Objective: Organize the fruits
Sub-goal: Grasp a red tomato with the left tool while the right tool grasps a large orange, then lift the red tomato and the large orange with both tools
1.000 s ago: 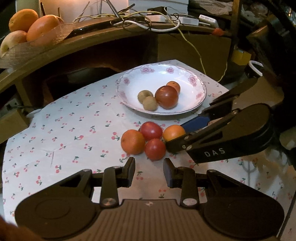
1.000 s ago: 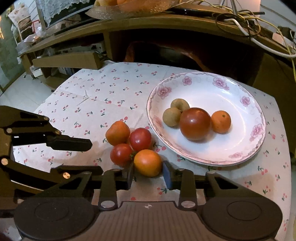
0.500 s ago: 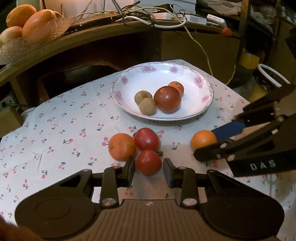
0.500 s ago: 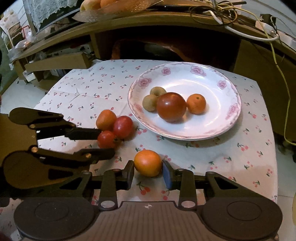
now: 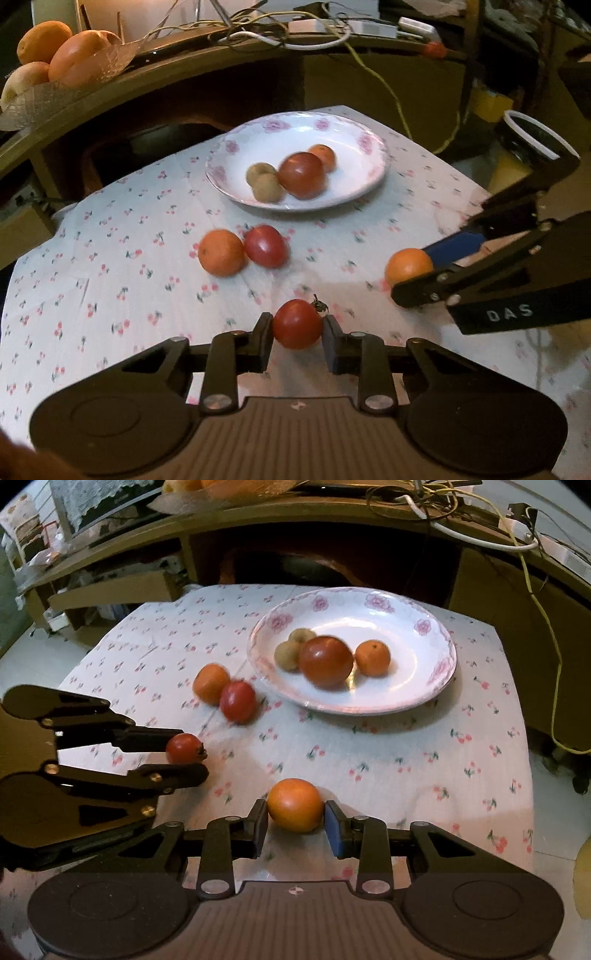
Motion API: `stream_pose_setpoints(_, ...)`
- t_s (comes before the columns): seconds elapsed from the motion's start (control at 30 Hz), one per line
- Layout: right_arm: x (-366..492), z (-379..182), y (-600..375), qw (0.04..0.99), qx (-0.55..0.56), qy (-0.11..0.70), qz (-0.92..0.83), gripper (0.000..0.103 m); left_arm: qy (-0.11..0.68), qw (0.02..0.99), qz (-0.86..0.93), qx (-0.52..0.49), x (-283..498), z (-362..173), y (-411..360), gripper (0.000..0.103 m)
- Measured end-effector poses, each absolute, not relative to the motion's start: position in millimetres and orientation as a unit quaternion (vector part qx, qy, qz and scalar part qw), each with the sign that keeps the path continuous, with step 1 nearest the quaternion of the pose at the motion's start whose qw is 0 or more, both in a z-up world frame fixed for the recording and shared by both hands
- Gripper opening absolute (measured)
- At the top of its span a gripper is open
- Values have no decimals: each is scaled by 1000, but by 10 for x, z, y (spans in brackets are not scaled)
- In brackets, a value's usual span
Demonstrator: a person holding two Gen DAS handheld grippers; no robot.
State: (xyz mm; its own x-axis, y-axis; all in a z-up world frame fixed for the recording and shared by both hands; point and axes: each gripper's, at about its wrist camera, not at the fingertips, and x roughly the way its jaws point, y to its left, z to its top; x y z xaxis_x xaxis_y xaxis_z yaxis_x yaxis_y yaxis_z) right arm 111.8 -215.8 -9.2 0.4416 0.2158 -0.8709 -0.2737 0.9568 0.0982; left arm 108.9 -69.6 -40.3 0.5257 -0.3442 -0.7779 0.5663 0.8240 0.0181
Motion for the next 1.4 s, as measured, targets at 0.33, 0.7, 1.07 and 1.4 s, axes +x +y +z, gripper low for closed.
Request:
stream_pose_setpoints(0.33,827,-88,-2070,851,-51,507,131,35,420,851,-276,155,793,-460,-658,34)
stream_pose_setpoints(0.7,710,-66,-2148,855,-42,504,112,51,426,846,-292,136,797,-400,-546,41)
stream_pose_setpoints(1.07,836,-113,-2120,858,-39,496,126,52,418,849,-288,149,820,-405,-600,44)
stream_pose_setpoints(1.4,868,-115,-2181,863,-32,483,143,47,412,851,-283,159,794,-436,-627,40)
